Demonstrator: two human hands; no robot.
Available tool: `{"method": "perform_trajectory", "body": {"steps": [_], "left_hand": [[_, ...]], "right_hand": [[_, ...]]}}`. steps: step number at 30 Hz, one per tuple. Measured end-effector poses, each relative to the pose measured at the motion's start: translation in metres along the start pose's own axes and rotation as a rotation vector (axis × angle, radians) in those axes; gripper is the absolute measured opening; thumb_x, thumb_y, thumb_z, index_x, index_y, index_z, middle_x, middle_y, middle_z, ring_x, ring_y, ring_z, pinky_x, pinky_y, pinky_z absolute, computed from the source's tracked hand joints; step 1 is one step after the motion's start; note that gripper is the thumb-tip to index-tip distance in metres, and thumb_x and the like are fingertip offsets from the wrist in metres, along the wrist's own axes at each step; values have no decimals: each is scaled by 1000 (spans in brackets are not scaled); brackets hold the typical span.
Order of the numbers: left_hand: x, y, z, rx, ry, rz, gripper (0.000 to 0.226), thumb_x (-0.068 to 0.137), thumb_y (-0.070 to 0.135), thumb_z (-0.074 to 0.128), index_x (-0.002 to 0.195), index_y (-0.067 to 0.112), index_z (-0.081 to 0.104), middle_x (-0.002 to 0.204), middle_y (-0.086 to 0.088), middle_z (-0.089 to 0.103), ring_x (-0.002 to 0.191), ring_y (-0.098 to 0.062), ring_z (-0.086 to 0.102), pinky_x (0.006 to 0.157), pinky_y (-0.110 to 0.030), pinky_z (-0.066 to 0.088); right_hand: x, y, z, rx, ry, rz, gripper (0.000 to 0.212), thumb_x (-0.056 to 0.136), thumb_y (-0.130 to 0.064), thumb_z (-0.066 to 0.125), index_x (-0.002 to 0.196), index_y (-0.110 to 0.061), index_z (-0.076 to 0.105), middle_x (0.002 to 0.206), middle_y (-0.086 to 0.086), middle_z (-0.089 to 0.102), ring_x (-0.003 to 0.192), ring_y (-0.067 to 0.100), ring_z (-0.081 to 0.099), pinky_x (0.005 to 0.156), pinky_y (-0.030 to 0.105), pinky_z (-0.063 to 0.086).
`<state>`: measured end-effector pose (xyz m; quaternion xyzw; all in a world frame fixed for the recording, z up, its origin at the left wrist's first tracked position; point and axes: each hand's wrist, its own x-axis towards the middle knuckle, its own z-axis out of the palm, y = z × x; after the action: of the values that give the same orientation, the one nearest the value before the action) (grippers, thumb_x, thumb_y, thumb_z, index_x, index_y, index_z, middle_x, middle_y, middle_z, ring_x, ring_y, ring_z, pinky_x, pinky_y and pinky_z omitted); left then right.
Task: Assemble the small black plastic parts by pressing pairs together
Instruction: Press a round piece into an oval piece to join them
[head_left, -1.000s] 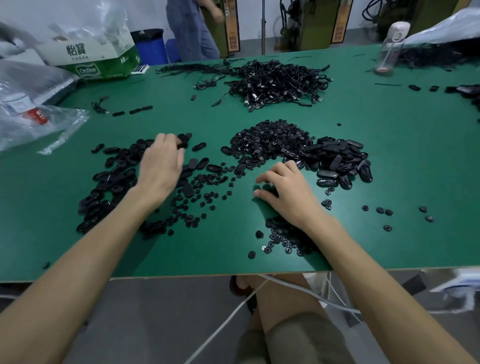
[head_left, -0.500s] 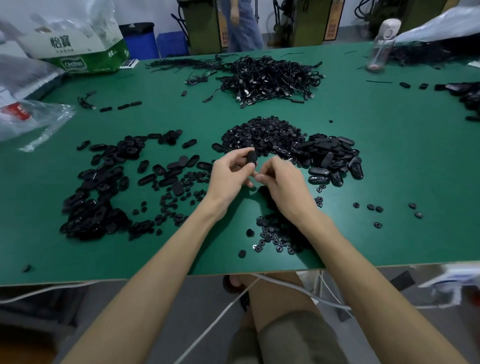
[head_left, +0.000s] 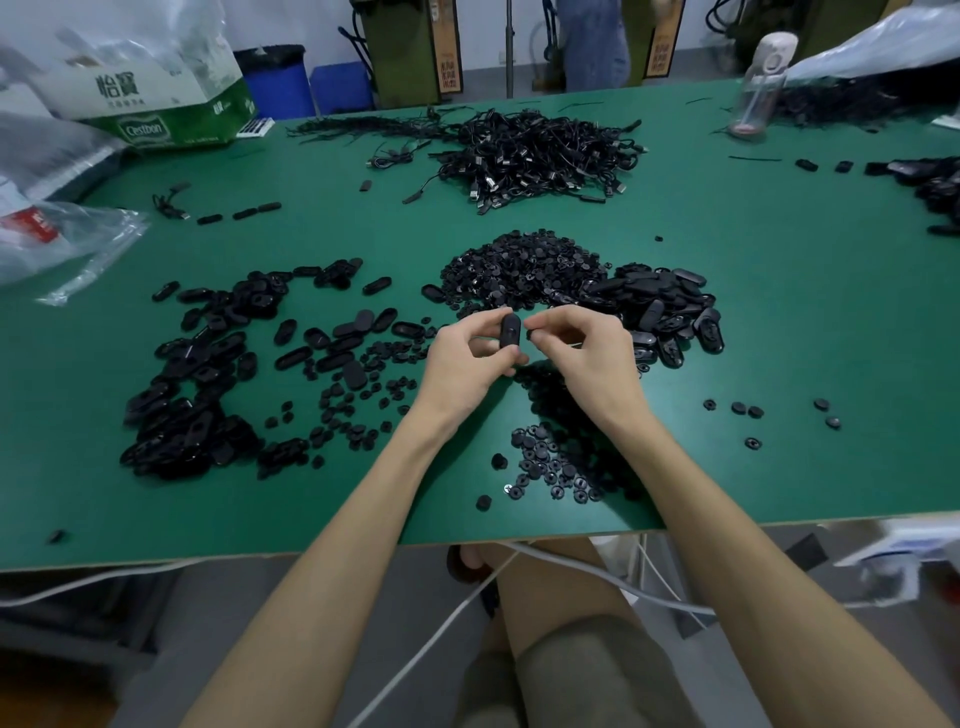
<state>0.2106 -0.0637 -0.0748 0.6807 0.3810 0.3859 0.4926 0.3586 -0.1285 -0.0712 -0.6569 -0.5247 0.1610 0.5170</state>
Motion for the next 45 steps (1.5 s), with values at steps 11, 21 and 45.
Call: {"method": "perform_trajectory", "body": {"steps": [11, 21, 45], "left_hand": [[-2, 1, 0, -112, -50, 43, 44, 87, -8, 75, 127, 8, 63, 103, -21, 71, 85, -30, 79, 77, -38, 64], [0, -3, -3, -291, 119, -50, 19, 96, 1, 70, 109, 1, 56, 100, -22, 74, 87, -28, 79, 70, -30, 63], [0, -3, -5, -274, 104, -58, 15, 92, 11, 78, 95, -1, 71, 93, -16, 77, 85, -27, 78, 71, -27, 62]], "right_hand": [[2, 4, 1, 39, 27, 30, 11, 98, -26, 69, 90, -22, 75, 73, -11, 72, 70, 2, 66, 67, 17, 51], [1, 4, 2, 53, -19, -1, 10, 98, -16, 69, 98, -20, 78, 83, -12, 73, 80, 4, 67, 74, 30, 56], [-4, -6, 4, -37, 21, -58, 8, 93, -10, 72, 95, -17, 76, 85, -9, 72, 78, -2, 63, 72, 7, 45]]}}
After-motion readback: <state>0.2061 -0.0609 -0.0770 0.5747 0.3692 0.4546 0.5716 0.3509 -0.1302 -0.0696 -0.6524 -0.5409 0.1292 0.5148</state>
